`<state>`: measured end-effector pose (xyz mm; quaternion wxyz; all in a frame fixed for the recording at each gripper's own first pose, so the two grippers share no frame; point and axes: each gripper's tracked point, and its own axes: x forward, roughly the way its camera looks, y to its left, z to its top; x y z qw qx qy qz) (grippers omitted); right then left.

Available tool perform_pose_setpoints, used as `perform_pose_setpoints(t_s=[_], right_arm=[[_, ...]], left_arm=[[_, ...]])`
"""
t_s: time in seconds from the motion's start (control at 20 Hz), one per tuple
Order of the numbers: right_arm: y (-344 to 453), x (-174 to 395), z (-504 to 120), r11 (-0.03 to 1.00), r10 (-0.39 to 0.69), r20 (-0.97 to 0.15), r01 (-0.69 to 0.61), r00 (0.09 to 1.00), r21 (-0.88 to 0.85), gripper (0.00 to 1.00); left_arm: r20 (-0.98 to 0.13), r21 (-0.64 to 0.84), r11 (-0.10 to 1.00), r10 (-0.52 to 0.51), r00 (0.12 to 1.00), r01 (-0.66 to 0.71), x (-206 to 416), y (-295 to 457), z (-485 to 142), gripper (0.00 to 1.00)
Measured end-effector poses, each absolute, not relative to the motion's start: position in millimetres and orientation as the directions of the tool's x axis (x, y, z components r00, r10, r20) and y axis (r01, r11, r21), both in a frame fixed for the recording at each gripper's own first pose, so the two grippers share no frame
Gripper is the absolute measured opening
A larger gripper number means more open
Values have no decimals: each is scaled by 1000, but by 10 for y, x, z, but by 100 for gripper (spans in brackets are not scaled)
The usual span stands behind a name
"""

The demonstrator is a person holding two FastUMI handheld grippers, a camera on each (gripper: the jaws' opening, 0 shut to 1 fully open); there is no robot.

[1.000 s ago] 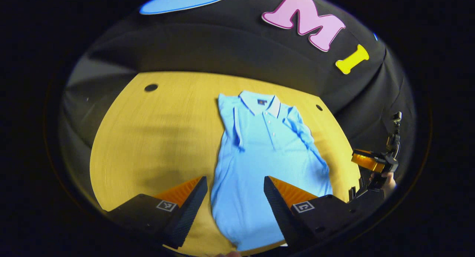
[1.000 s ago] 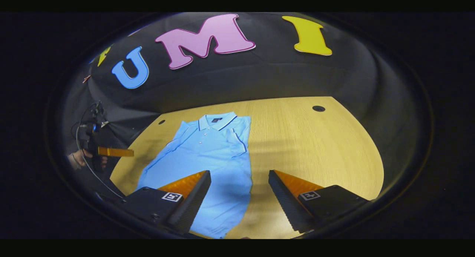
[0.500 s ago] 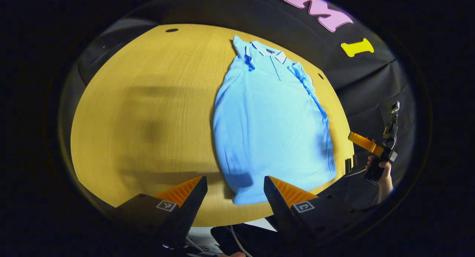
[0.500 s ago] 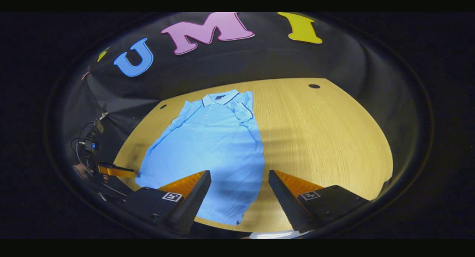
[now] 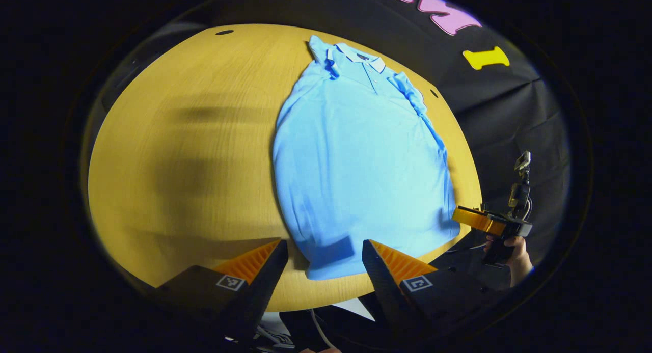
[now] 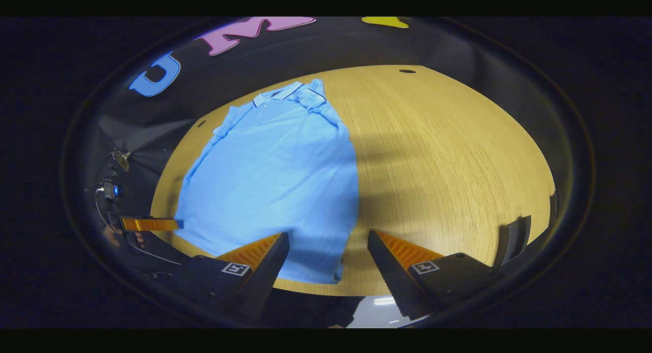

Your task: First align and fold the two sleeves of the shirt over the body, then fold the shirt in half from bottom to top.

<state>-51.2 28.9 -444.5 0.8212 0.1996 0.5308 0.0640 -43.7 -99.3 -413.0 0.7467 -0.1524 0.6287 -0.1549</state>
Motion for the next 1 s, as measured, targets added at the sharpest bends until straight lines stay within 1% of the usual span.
perform_pose_setpoints(t_s=[0.05, 0.1, 0.15, 0.2, 0.25, 0.3, 0.35, 0.4, 0.45, 0.5, 0.55, 0.6, 0.65, 0.7, 0.75, 0.8, 0.85, 0.9, 0.95, 1.0], right_arm=[[333, -552, -4438, 900, 339, -845, 119, 414, 419, 98], [344, -571, -4449, 897, 350, -850, 121, 394, 426, 98], [352, -619, -4427, 898, 356, -856, 118, 375, 425, 96], [378, -660, -4443, 899, 363, -865, 113, 348, 422, 95], [422, -650, -4440, 894, 378, -863, 110, 334, 434, 94], [482, -687, -4450, 884, 401, -866, 123, 299, 452, 92], [571, -725, -4443, 857, 445, -855, 152, 266, 493, 88], [691, -743, -4421, 812, 499, -831, 204, 245, 547, 76], [764, -719, -4418, 774, 532, -812, 250, 239, 581, 71], [827, -702, -4465, 750, 557, -796, 269, 236, 605, 70], [925, -681, -4476, 710, 594, -767, 290, 243, 642, 64], [926, -693, -4459, 689, 612, -755, 309, 236, 655, 50], [888, -717, -4568, 704, 602, -767, 306, 223, 642, 50], [969, -724, -4614, 684, 607, -759, 331, 236, 650, 28], [897, -704, -4515, 655, 629, -740, 349, 239, 670, 5], [933, -707, -4543, 642, 641, -730, 358, 236, 679, 5], [932, -705, -4522, 637, 647, -723, 349, 241, 687, 2], [929, -682, -4530, 643, 648, -723, 336, 240, 688, 1], [926, -687, -4524, 655, 646, -724, 311, 242, 689, 5], [909, -665, -4518, 678, 635, -731, 274, 249, 682, 5]], left_arm=[[-887, -429, 901, -432, 160, 55, -439, -1039, -4130, 96], [-885, -430, 900, -436, 163, 72, -446, -1080, -4140, 96], [-885, -427, 900, -436, 163, 87, -441, -1109, -4141, 92], [-884, -426, 899, -437, 167, 100, -436, -1152, -4152, 94], [-886, -421, 901, -433, 163, 107, -431, -1177, -4159, 94], [-887, -420, 901, -433, 162, 113, -415, -1201, -4171, 94], [-889, -416, 902, -430, 159, 115, -407, -1211, -4176, 94], [-891, -412, 904, -426, 157, 112, -409, -1205, -4173, 94], [-892, -412, 905, -424, 156, 107, -401, -1204, -4177, 94], [-891, -415, 904, -426, 157, 100, -401, -1201, -4182, 93], [-890, -417, 904, -427, 161, 92, -395, -1186, -4180, 93], [-889, -418, 904, -427, 167, 87, -394, -1173, -4190, 92], [-890, -414, 906, -422, 173, 86, -381, -1152, -4208, 90], [-894, -401, 912, -410, 179, 87, -398, -1110, -4224, 83], [-904, -377, 921, -390, 176, 99, -417, -1050, -4251, 80], [-913, -361, 926, -375, 160, 112, -444, -1018, -4316, 60], [-899, -393, 914, -404, 170, 98, -422, -1058, -4269, 40], [-893, -408, 910, -416, 173, 79, -416, -1068, -4251, 20], [-889, -420, 905, -425, 169, 69, -403, -1055, -4251, 14], [-888, -423, 904, -426, 174, 60, -395, -1053, -4248, 9]])
